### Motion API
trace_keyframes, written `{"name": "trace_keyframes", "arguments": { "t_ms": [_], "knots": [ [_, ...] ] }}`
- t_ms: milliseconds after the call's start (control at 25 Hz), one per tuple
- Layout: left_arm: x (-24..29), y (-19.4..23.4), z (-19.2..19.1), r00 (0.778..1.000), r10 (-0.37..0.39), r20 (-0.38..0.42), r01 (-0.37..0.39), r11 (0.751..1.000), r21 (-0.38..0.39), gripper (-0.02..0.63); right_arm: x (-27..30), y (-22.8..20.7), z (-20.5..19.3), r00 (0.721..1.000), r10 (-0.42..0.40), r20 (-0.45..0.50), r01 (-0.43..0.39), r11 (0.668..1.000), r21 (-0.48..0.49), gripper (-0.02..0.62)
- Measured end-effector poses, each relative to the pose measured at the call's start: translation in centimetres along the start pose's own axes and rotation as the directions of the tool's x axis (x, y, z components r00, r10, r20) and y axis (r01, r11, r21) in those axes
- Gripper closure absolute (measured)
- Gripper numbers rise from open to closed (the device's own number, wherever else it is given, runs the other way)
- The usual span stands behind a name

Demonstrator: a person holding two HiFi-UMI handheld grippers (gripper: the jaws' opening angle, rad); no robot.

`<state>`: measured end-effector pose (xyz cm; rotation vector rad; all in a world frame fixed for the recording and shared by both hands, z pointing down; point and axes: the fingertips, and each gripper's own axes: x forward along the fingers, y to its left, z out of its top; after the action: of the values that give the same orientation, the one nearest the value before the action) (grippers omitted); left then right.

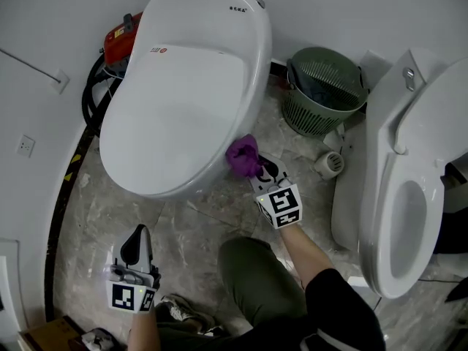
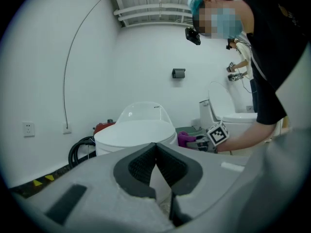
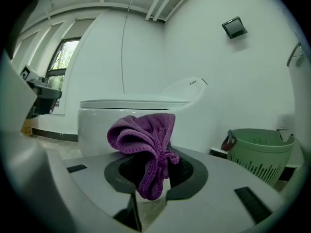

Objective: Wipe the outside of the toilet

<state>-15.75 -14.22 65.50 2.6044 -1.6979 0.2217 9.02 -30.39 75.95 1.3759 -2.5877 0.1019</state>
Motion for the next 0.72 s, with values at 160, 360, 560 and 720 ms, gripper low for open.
{"name": "trace_keyframes", "arguments": {
  "t_ms": [160,360,560,720],
  "knots": [
    [-0.6,-0.6,-0.9,1.0,0.012,-0.02,-0.012,1.0,-0.014,0.598,2.3,-5.9,0.4,0.996,-0.086,-0.018,0.086,0.996,-0.015,0.491],
    [-1.0,-1.3,-1.9,0.998,0.026,-0.048,-0.027,0.999,-0.026,0.598,6.0,-11.6,1.4,0.983,-0.177,-0.057,0.176,0.984,-0.02,0.491],
    [-1.4,-2.1,-2.0,0.999,0.028,-0.047,-0.029,0.999,-0.023,0.598,8.4,-16.8,1.3,0.956,-0.271,-0.112,0.277,0.96,0.042,0.491],
    [-1.5,-2.4,-2.3,0.999,0.028,-0.038,-0.029,0.999,-0.029,0.598,9.1,-18.6,0.6,0.939,-0.308,-0.152,0.324,0.941,0.095,0.491]
  ]
}}
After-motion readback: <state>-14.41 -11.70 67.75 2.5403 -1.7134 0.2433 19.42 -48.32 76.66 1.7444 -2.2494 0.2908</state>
